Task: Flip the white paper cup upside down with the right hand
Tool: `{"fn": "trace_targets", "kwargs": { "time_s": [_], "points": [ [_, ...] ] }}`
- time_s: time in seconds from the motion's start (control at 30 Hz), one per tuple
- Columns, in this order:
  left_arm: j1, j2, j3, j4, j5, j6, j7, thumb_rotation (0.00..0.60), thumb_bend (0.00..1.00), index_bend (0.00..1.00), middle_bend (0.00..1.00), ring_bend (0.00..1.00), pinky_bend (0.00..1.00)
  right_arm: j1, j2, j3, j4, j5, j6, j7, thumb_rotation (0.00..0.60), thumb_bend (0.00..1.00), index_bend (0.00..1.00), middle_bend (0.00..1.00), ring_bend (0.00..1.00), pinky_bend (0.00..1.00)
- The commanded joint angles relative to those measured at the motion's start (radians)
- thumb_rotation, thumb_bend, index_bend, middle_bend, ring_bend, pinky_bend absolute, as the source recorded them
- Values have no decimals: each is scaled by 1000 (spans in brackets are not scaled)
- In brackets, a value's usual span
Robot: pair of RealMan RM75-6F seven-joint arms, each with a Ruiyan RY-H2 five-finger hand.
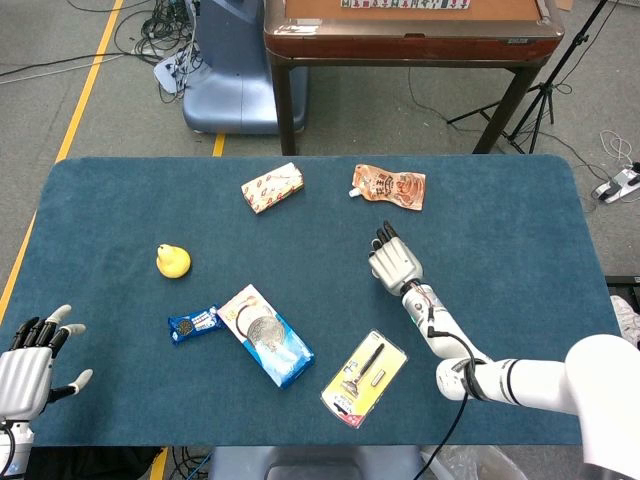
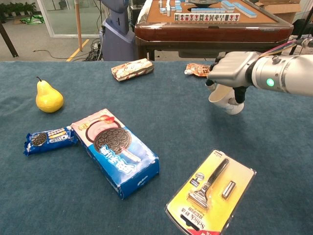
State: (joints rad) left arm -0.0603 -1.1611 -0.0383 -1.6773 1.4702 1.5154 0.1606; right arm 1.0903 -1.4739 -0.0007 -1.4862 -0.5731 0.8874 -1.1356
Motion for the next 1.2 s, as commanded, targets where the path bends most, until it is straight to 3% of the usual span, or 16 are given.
{"fn": "trace_targets", "kwargs": {
  "time_s": [0.03, 0.17, 0.27, 0.47, 0.57, 0.67, 0.8, 1.2],
  "points": [
    [1, 1, 0, 1, 1, 2, -1, 600, 145, 321, 126, 161, 84, 22, -38, -17, 23, 42, 7, -2, 600, 371, 262, 141, 18, 0],
    [2, 1, 0, 2, 2, 4, -2, 600, 146, 321, 126, 161, 85, 7, -56, 11, 38, 9, 7, 83, 600, 261, 59, 51, 0, 0],
    [2, 0, 0, 1, 3, 2, -1, 600, 146, 321, 126, 161, 85, -24, -59, 49, 44, -69, 23, 202, 600, 193, 0, 2, 0, 0],
    [-1, 2, -1, -2, 4, -2, 3, 600, 146, 321, 126, 161, 84, -91, -11, 104, 24, -164, 39, 412, 600, 177, 0, 4, 0, 0],
    [-3, -1, 1, -4, 5, -8, 4, 600, 146, 320, 126, 161, 84, -136, 23, 122, 15, -180, 32, 522, 600, 177, 51, 35, 0, 0],
    [-5, 2, 2, -8, 0, -17, 8, 600, 146, 320, 126, 161, 85, -179, 52, 122, 17, -203, 16, 613, 600, 177, 126, 63, 0, 0],
    [-9, 9, 3, -22, -5, -31, 1, 600, 146, 321, 126, 161, 85, -224, 75, 109, 38, -242, -17, 706, 600, 177, 156, 81, 0, 0],
    [-21, 3, 0, -39, -15, -46, 29, 600, 146, 321, 126, 161, 85, -251, -22, 87, 238, -415, -95, 849, 600, 184, 223, 132, 0, 0]
  ]
}}
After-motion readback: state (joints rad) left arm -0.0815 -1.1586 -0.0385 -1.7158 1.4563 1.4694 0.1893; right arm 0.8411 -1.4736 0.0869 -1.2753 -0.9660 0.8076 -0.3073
